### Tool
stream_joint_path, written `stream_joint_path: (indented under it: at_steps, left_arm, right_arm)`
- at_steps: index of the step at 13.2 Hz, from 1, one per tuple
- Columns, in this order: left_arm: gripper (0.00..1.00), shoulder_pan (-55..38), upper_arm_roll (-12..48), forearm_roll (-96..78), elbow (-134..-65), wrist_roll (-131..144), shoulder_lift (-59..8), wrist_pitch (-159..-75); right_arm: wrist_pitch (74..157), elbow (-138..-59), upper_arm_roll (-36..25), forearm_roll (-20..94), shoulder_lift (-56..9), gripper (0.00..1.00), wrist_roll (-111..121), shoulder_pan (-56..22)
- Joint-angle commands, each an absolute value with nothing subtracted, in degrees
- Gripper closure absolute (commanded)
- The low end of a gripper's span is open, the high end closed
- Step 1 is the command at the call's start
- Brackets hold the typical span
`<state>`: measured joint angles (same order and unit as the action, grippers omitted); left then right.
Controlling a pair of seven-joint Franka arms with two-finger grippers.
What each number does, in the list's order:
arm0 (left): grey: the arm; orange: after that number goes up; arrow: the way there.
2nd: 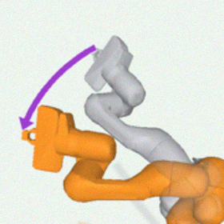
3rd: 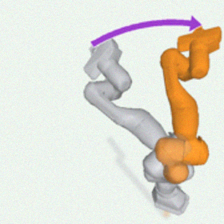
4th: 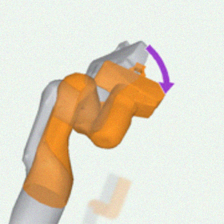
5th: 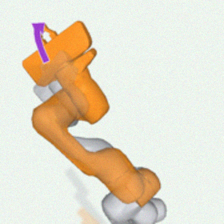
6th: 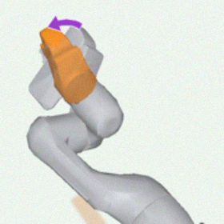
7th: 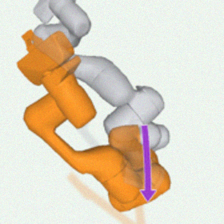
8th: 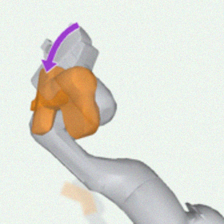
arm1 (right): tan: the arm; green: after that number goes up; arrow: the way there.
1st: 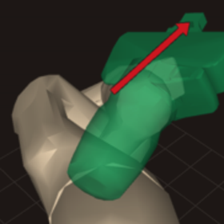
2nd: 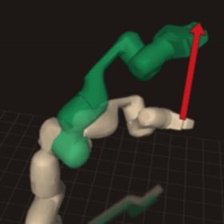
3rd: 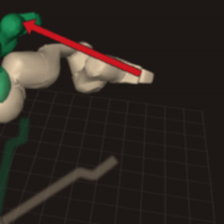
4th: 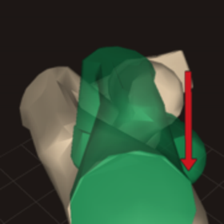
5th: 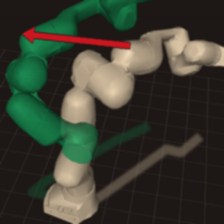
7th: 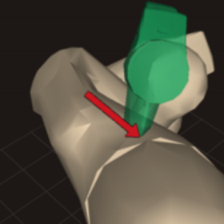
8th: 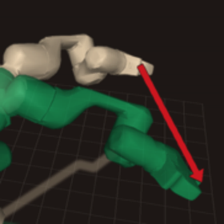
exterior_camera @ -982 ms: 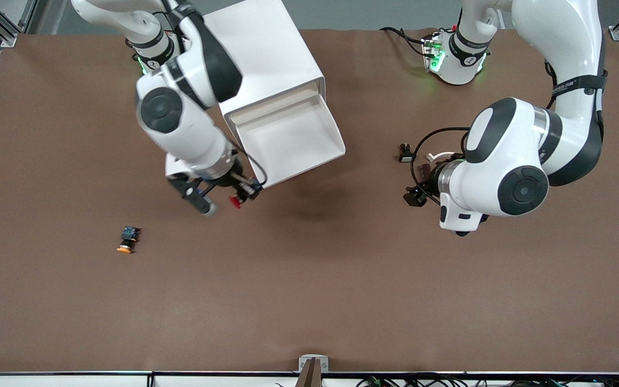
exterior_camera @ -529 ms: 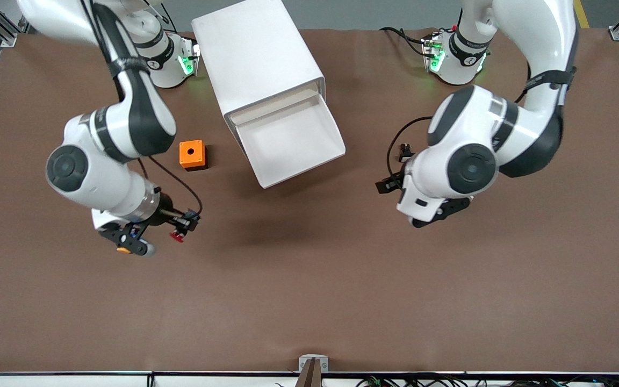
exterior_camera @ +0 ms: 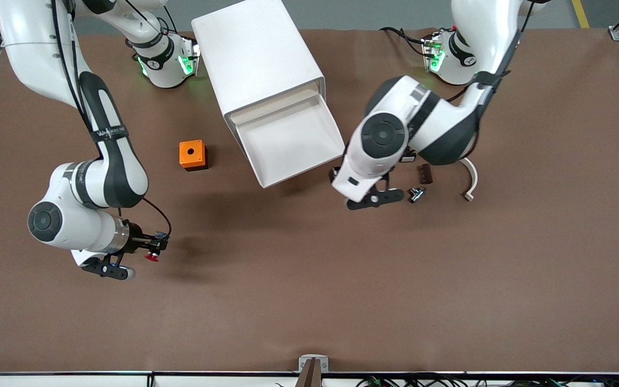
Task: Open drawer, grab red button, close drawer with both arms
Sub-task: 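Carry the red button out with the right gripper while the left gripper reaches the drawer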
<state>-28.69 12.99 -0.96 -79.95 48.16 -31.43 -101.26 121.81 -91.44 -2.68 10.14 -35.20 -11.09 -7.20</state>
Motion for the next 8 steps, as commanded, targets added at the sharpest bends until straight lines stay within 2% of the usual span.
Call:
stream_joint_path:
  at_steps: [1,3,6,8]
  left_arm:
    - [0.00,-31.11,12.83,0.44,-79.80,49.12,-33.48,-103.09]
    - [0.00,-32.25,12.75,0.53,-79.63,50.70,-33.84,-103.27]
    - [0.00,-32.34,12.92,3.60,-80.15,50.71,-34.27,-108.18]
    - [0.00,-33.22,12.92,3.60,-80.16,50.71,-35.85,-110.99]
  right_arm:
    - [126.28,-94.73,-1.49,9.49,-36.03,0.96,-7.13,-5.01]
    - [128.57,-97.11,-1.49,9.49,-36.30,0.96,-3.97,-4.22]
    - [129.20,-99.40,-1.49,9.58,-36.39,0.96,-2.64,-4.13]
    - [129.72,-100.28,-1.49,9.58,-36.30,0.92,-2.46,-4.13]
